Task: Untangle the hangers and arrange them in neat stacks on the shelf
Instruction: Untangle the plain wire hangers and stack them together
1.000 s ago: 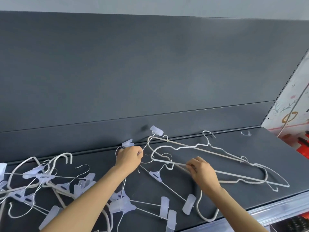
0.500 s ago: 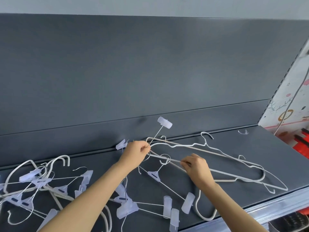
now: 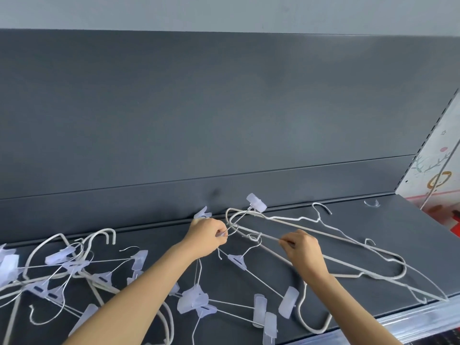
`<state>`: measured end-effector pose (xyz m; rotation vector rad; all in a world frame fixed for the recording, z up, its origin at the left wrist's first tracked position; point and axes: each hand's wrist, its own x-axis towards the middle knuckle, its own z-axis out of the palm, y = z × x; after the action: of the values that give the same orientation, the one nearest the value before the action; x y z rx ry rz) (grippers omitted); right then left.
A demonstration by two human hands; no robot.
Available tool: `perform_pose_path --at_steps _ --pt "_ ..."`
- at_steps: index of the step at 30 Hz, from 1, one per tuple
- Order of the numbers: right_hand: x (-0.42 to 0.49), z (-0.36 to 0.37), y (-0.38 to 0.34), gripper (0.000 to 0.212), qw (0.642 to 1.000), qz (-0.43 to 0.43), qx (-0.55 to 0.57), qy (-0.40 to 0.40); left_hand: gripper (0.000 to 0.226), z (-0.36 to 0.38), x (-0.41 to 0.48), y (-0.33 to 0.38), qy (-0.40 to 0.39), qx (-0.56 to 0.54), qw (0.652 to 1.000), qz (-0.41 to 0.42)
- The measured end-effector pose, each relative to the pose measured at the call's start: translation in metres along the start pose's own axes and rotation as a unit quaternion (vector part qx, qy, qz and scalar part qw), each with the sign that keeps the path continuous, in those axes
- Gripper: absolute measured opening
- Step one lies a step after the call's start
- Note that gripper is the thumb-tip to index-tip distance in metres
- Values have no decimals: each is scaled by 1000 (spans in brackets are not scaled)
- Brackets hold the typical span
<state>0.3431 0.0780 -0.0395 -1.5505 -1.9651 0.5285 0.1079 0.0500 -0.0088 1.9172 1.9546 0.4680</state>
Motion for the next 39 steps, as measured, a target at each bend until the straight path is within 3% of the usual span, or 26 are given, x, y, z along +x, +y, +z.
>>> perform_pose_path --at_steps 4,8,11,14,16,19,23,25,27,29,33,35,39 --pt "3 12 -12 12 999 -21 7 -24 9 -4 -5 14 27 -16 999 28" --pt "7 17 -12 17 997 -6 -46 -63 14 -8 -9 16 39 -21 999 17" --pt "9 -1 4 18 997 31 -62 -45 9 -12 -11 2 38 -18 999 10" --pt "7 -25 29 36 993 86 -82 -10 11 -14 -10 -4 32 -6 999 12" --pt "5 -35 46 25 987 122 -104 6 12 -14 -8 -5 8 33 999 11" --pt "0 -41 66 18 979 154 -130 -32 12 -13 -7 -3 -75 109 991 -29" --pt "-8 -38 68 19 984 113 -137 -24 26 -9 -3 2 -203 151 962 -101" --pt "-10 -32 58 28 987 67 -143 -12 23 -6 2 7 -169 128 972 -102" --pt "-12 -24 44 28 988 31 -147 -31 13 2 8 15 -64 126 987 -76" --pt "-15 -16 33 25 987 14 -147 -57 9 13 8 30 -9 117 992 -39" --pt "-17 -4 24 21 977 10 -185 -106 32 42 10 46 -90 122 987 -60" --pt "-18 -2 24 20 981 11 -169 -95 11 51 12 45 -73 104 989 -73" --pt "-17 -4 25 19 989 13 -132 -69 32 51 8 51 -19 65 995 -76"
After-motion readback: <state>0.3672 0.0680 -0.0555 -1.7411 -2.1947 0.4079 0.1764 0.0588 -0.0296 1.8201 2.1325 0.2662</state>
